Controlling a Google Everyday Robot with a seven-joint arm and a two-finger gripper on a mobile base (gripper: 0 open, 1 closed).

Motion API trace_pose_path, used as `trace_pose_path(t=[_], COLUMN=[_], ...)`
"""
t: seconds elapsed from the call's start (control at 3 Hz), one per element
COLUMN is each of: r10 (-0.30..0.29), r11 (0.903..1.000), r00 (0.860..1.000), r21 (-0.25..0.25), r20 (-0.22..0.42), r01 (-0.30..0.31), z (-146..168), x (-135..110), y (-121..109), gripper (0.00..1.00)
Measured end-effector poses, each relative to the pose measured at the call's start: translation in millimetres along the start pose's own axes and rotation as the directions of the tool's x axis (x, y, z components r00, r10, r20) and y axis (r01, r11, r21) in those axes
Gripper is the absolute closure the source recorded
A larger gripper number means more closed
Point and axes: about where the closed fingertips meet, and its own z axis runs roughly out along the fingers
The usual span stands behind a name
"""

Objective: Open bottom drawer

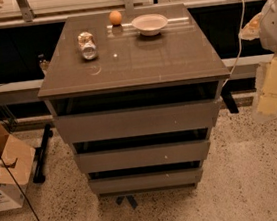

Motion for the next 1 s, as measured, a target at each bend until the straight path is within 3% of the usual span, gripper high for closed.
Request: trace_pose_path(t=[0.67, 1.0], r10=[-0.011, -0.017], r11=[0.9998, 0.9991], r00=[1.0, 0.998], r21=[0.018, 0.04], r20=[0.016, 0.055], r01=[0.01, 0.015], z=[8.3, 25.9], x=[-3.3, -6.3], y=[4.1, 10.5], gripper=[0.0, 0.0])
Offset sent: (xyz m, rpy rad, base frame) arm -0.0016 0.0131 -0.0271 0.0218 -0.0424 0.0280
